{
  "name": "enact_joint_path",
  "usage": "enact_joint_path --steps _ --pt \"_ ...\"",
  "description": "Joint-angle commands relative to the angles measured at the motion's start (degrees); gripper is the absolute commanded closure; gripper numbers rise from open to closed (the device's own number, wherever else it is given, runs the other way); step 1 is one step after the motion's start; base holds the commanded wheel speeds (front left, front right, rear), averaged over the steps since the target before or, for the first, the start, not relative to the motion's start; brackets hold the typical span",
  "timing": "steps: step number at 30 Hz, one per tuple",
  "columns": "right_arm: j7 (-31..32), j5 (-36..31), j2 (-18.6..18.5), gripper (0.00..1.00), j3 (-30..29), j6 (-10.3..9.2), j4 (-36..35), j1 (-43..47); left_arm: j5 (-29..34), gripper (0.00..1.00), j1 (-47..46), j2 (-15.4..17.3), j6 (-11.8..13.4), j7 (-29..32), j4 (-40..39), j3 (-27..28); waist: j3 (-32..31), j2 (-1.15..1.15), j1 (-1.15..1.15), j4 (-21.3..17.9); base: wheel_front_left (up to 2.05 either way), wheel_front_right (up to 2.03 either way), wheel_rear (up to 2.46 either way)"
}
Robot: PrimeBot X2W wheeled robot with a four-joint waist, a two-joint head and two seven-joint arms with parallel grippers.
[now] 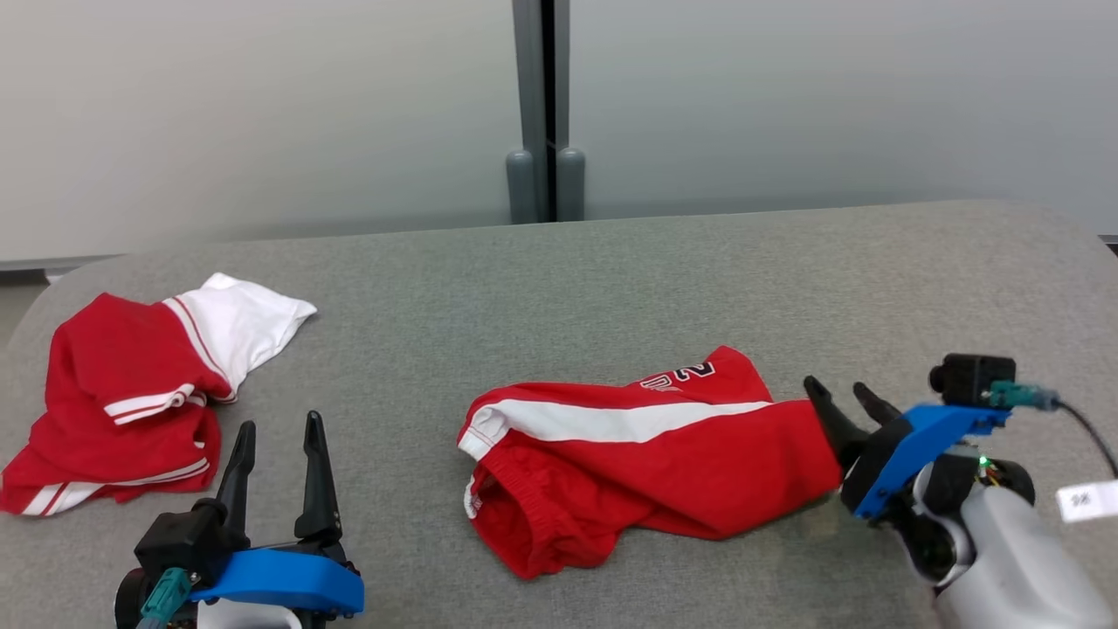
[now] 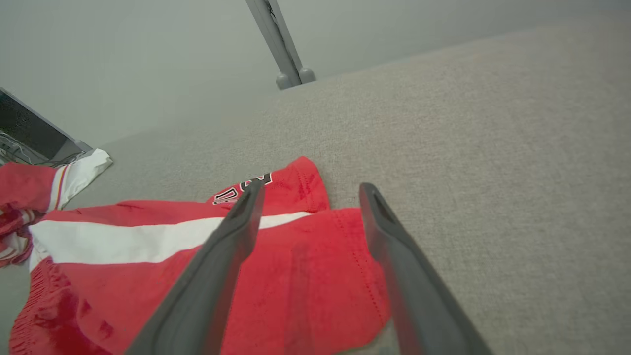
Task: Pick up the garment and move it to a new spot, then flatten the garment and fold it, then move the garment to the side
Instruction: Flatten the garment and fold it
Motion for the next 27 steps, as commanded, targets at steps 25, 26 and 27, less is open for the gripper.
enact_joint_path --steps 25,26,27 --pt "24.67 1.85 -1.48 1.00 -3.27 0.02 24.15 -14.08 0.98 0.00 -4.00 -0.56 -1.22 -0.28 2.74 0.82 3.55 0.00 0.00 5.24 0.00 0.00 0.00" --pt "24.71 2.36 -1.60 1.00 -2.80 0.02 23.53 -13.59 1.00 0.00 -4.04 -0.58 -1.27 -0.28 2.92 0.85 3.49 0.00 0.00 5.18 0.00 0.00 0.00" --pt "24.21 2.84 -1.65 1.00 -2.30 0.02 22.53 -13.26 1.03 0.00 -4.11 -0.60 -1.30 -0.29 3.07 0.88 3.40 0.00 0.00 5.06 0.00 0.00 0.00"
